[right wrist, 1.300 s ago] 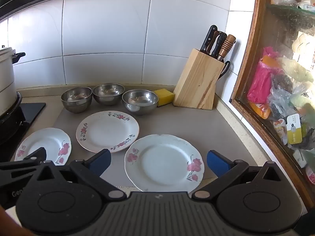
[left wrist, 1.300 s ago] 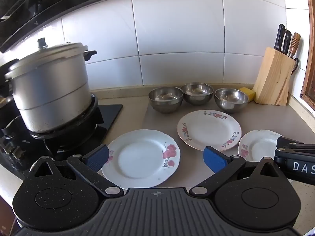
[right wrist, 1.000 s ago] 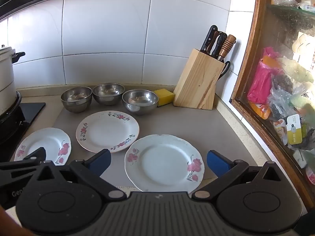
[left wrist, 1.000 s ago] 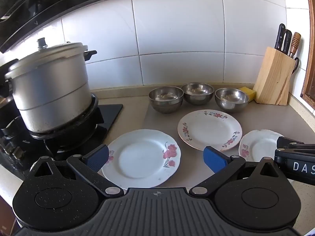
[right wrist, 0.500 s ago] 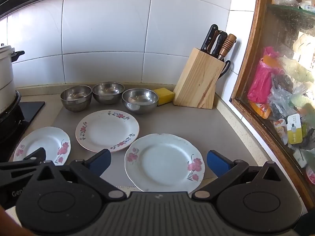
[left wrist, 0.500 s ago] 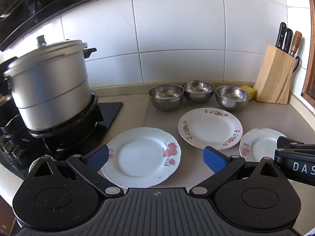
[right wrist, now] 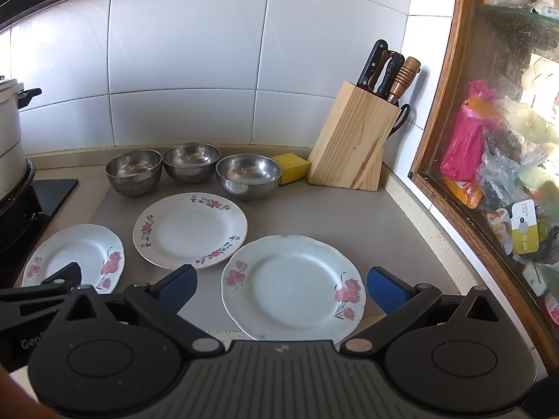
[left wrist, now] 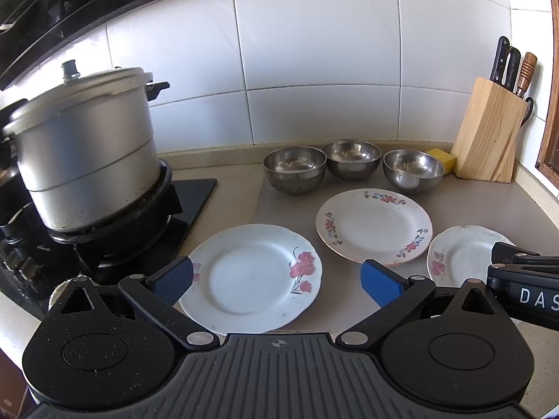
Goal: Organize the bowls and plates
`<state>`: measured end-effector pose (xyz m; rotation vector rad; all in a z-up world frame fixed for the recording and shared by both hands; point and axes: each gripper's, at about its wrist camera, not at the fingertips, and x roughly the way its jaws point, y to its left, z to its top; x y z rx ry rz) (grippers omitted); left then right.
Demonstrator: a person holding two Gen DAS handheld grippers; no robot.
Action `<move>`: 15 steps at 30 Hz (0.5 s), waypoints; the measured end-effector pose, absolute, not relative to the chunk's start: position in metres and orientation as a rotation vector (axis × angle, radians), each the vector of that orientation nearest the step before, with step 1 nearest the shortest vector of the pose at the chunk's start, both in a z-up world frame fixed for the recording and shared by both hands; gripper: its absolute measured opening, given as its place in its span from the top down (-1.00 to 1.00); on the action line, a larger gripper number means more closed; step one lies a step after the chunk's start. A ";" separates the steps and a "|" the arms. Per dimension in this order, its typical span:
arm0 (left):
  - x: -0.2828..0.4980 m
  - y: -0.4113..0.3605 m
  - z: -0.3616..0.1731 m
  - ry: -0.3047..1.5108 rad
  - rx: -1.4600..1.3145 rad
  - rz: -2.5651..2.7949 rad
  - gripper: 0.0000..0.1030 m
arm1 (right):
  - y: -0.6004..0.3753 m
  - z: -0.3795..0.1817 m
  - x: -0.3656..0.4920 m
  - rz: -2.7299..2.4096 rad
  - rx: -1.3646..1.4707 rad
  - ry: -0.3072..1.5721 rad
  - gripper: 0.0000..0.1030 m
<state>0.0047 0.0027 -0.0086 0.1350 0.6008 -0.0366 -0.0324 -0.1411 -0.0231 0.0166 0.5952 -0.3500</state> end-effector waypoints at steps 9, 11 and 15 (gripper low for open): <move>0.008 0.004 -0.011 0.608 0.132 -0.038 -0.89 | -0.140 -0.022 -0.031 -0.351 0.016 0.596 -0.74; 0.009 0.004 -0.011 0.608 0.132 -0.038 -0.89 | -0.140 -0.022 -0.030 -0.350 0.014 0.597 -0.74; 0.011 0.005 -0.011 0.611 0.131 -0.037 -0.89 | -0.140 -0.022 -0.027 -0.351 0.012 0.598 -0.74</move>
